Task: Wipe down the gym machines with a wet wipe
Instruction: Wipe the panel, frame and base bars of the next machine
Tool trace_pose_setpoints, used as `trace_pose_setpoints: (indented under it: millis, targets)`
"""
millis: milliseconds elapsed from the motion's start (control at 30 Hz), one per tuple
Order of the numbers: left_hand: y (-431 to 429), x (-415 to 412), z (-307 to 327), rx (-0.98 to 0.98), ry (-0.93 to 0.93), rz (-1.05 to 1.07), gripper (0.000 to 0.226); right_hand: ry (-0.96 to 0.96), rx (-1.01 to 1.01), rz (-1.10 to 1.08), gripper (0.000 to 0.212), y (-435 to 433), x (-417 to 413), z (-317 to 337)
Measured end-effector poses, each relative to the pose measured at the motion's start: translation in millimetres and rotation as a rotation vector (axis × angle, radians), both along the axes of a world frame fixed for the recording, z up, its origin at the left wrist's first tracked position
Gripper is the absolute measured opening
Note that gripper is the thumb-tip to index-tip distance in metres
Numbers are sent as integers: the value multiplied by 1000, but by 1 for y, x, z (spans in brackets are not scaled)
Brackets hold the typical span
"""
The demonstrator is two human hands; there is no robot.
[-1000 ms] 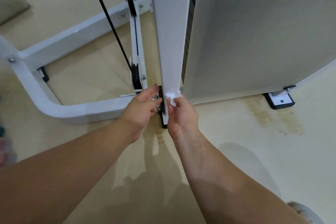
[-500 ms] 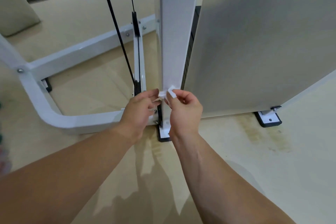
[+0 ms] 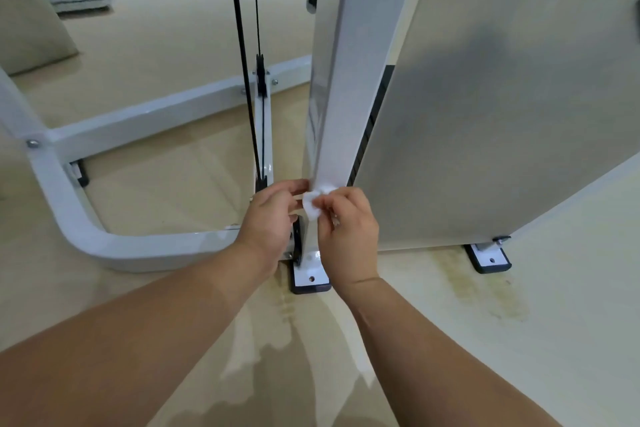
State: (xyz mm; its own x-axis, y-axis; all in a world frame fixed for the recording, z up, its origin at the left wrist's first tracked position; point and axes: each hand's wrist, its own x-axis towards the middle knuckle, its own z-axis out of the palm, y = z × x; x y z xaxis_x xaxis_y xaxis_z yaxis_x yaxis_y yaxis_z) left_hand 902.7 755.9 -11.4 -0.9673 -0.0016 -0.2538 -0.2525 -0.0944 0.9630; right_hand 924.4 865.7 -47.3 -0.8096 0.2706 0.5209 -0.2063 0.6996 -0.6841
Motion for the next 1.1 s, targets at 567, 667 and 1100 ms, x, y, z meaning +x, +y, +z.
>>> trace_pose_setpoints:
  millis: [567, 667, 1100]
  targets:
    - [9, 1, 109, 72, 618, 75, 52, 462, 204, 32, 18, 4, -26, 174]
    - [13, -2, 142, 128, 697, 90, 52, 614, 260, 14, 18, 2, -39, 235]
    - [30, -21, 229, 230, 895, 178, 56, 846, 537, -13, 15, 25, -53, 343]
